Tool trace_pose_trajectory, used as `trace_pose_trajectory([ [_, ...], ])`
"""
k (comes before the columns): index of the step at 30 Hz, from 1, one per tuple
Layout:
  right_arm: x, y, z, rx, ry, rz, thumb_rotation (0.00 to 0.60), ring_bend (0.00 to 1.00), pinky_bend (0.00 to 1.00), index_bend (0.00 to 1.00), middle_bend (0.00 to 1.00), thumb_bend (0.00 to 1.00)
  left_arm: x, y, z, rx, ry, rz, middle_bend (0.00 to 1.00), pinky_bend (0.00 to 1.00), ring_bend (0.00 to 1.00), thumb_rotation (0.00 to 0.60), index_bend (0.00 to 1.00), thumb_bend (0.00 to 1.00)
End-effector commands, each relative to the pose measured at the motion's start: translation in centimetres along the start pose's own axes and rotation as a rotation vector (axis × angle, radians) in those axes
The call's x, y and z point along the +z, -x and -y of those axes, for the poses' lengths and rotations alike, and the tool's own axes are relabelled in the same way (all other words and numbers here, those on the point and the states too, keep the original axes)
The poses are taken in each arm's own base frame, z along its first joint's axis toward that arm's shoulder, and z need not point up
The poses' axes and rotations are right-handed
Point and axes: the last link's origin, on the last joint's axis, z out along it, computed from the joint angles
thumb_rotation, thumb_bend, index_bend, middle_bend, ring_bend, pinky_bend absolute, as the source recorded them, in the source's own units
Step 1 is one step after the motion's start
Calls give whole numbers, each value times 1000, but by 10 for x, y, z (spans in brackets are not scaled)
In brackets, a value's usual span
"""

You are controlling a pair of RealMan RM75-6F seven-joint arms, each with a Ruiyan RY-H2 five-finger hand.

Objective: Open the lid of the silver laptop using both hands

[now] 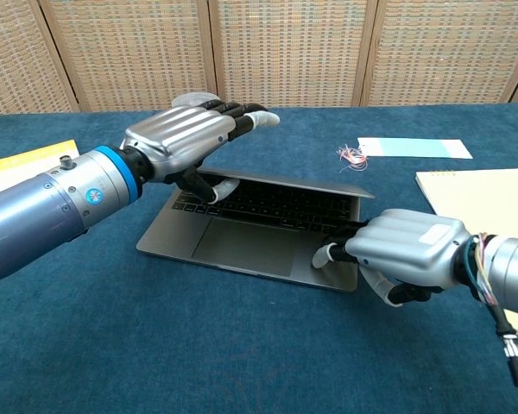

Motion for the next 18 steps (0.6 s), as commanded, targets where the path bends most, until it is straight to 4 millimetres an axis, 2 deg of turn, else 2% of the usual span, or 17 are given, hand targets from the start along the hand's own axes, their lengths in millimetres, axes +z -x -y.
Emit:
trace_pose_trajectory([
  [1,1,0,3,2,-6,9,600,109,231,172,185,1000,1,-1,1,2,-2,-2,0,0,0,600,0,496],
  [10,0,0,6,3,-35,31,600,127,248,188,197,1000,9,-10,5,24,-9,-21,0,0,0,600,0,495],
  [18,0,1,9,5,-54,38,600,129,248,190,199,1000,27,-26,12,54,-45,-55,0,0,0,600,0,495],
])
